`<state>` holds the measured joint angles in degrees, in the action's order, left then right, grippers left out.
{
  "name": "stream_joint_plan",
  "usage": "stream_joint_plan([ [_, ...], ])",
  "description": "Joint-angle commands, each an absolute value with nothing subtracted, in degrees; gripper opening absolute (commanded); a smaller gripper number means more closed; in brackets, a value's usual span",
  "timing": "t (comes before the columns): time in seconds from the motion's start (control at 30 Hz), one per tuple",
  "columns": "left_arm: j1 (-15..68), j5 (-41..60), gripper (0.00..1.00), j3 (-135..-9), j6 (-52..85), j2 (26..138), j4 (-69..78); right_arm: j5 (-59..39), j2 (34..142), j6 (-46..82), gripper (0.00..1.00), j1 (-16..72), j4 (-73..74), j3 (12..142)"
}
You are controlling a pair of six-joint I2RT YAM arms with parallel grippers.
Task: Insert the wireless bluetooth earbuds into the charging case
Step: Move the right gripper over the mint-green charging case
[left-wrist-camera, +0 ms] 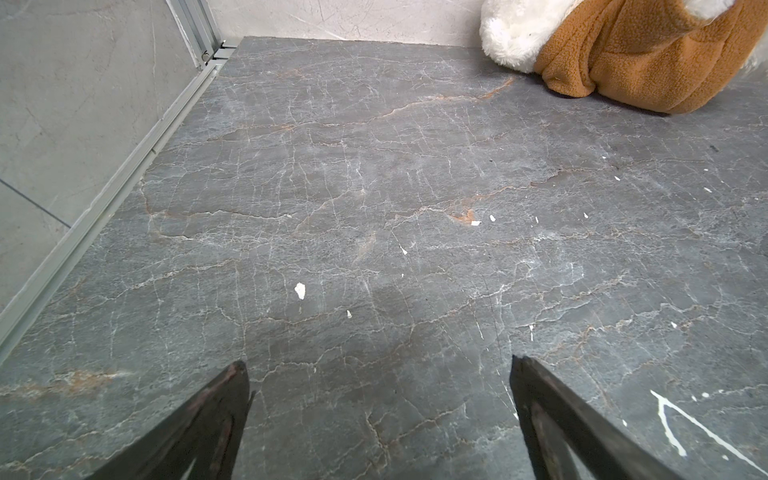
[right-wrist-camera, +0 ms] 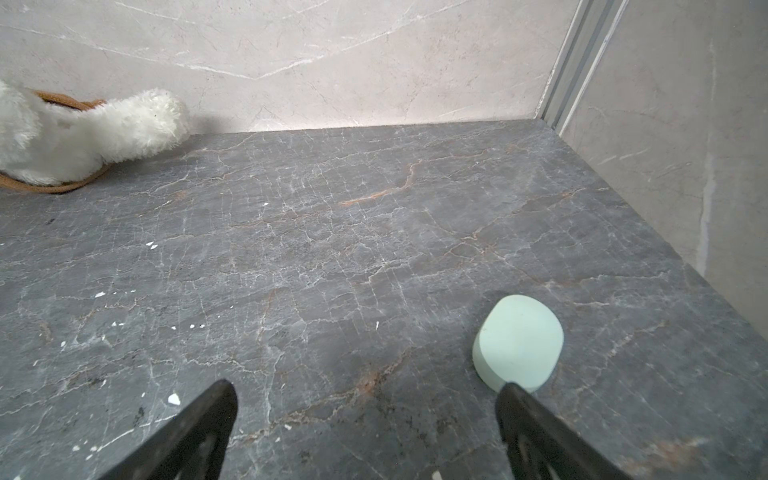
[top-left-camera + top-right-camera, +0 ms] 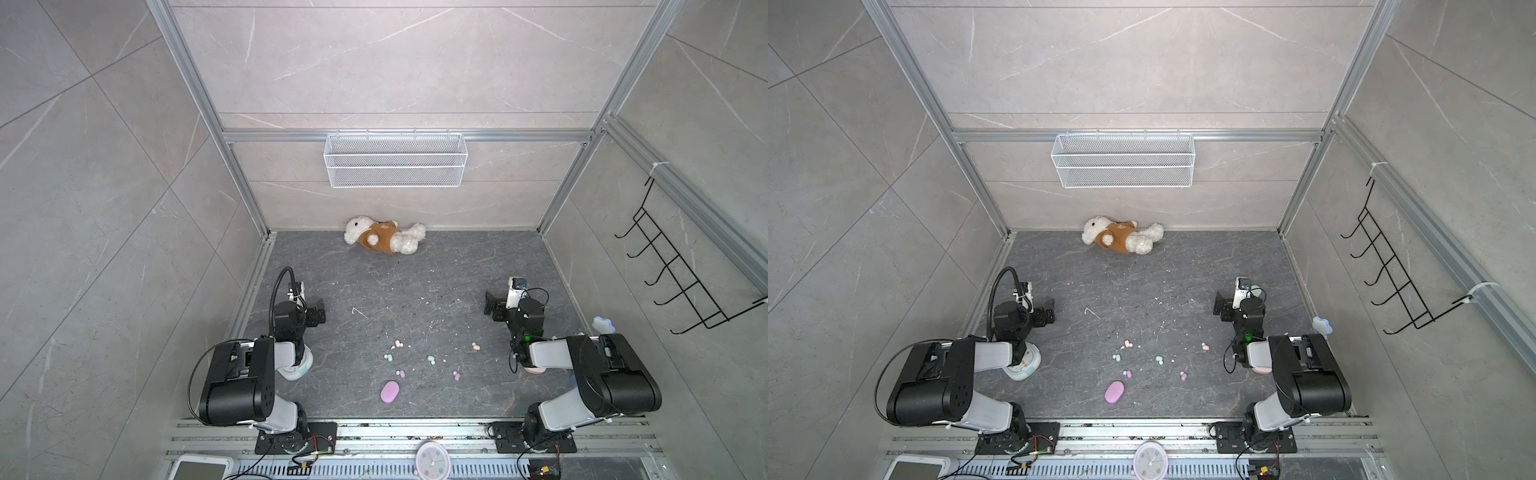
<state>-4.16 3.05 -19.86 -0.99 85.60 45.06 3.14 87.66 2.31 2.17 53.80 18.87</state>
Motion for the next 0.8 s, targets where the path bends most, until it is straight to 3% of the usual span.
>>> stream_joint_plan([
  [0.0, -4.14, 2.39, 0.99, -21.91, -0.27, 85.22, 45.15, 2.52, 86.67, 2.27, 1.00, 2.28, 52.12, 20.36],
  [0.37, -2.59, 4.63, 0.98, -35.41, 0.25, 75.52, 14.01, 2.03, 73.59, 9.13, 1.00, 2.38, 10.90, 35.81],
  [0.53, 2.64, 4.55, 1.00, -38.17, 0.50, 72.58, 7.13, 6.58, 79.65, 15.70, 1.00, 2.37, -14.77, 52.18],
  [0.77, 5.67, 7.77, 1.00, -40.33, 1.15, 72.11, 4.77, 8.78, 93.69, 22.46, 1.00, 1.75, -35.34, 74.06],
])
